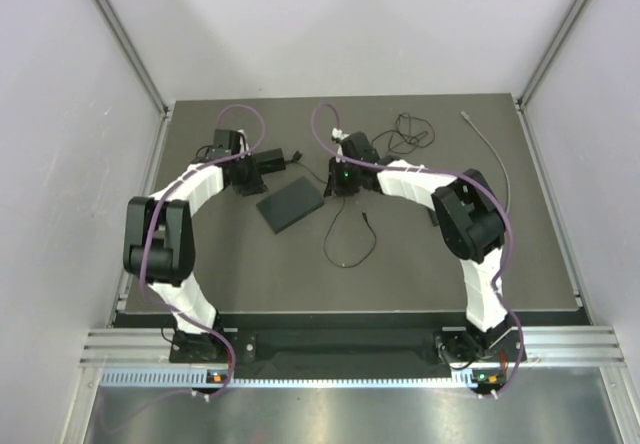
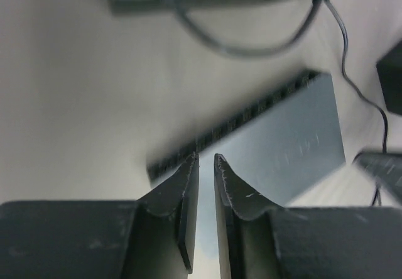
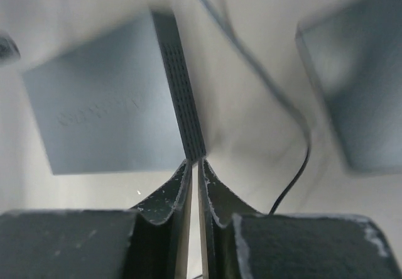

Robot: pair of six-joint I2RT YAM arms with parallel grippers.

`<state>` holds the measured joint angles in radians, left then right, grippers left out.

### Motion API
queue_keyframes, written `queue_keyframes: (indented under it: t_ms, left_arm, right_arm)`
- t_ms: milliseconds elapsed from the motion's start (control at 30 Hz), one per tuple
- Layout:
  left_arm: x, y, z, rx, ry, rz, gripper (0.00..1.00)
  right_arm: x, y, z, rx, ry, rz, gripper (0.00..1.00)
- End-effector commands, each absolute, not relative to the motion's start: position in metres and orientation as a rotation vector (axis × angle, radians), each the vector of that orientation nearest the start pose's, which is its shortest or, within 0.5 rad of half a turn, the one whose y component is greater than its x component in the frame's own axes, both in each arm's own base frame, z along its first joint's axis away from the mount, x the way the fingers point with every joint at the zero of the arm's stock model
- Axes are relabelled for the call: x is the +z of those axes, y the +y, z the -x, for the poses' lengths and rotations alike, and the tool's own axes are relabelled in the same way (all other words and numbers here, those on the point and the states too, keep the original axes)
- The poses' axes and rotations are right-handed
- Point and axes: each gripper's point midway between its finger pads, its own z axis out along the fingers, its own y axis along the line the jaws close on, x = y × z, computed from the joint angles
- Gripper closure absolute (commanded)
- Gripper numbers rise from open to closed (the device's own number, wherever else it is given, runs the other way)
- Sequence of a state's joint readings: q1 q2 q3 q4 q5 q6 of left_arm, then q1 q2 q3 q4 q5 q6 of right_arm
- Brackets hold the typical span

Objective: Pull the plug from the switch port

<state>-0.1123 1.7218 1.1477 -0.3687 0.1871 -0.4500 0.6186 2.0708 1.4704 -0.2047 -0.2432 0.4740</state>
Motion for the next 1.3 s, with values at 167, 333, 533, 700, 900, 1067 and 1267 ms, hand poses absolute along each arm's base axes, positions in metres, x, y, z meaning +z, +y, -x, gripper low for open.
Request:
queue_keyframes:
  t_ms: [167, 333, 533, 700, 900, 1067, 1267]
  left_arm:
    - [0.068, -0.093, -0.442, -0.425, 2.512, 0.278, 0.86]
    - [0.061, -0.091, -0.442, -0.402, 2.555, 0.281, 0.89]
    - [0.050, -0.084, -0.428, -0.352, 2.586, 0.282, 0.89]
    - [0.035, -0.087, -0.412, -0.383, 2.624, 0.301, 0.93]
    - [0.027, -0.098, -0.374, -0.492, 2.631, 0.317, 0.98]
    - [0.033, -0.115, -0.327, -0.632, 2.622, 0.327, 1.00]
    - [0.068, -0.157, -0.286, -0.723, 2.532, 0.234, 1.00]
  right_arm:
    - [0.061, 0.358, -0.367, 0.693, 2.460, 0.156, 0.95]
    - [0.055, 0.365, -0.366, 0.712, 2.462, 0.160, 0.95]
    - [0.059, 0.375, -0.369, 0.755, 2.440, 0.162, 0.95]
    - [0.062, 0.382, -0.376, 0.766, 2.418, 0.178, 0.94]
    - [0.055, 0.403, -0.388, 0.767, 2.359, 0.288, 0.94]
    - [0.068, 0.429, -0.396, 0.805, 2.305, 0.372, 0.94]
    - [0.084, 0.467, -0.392, 0.920, 2.249, 0.512, 0.93]
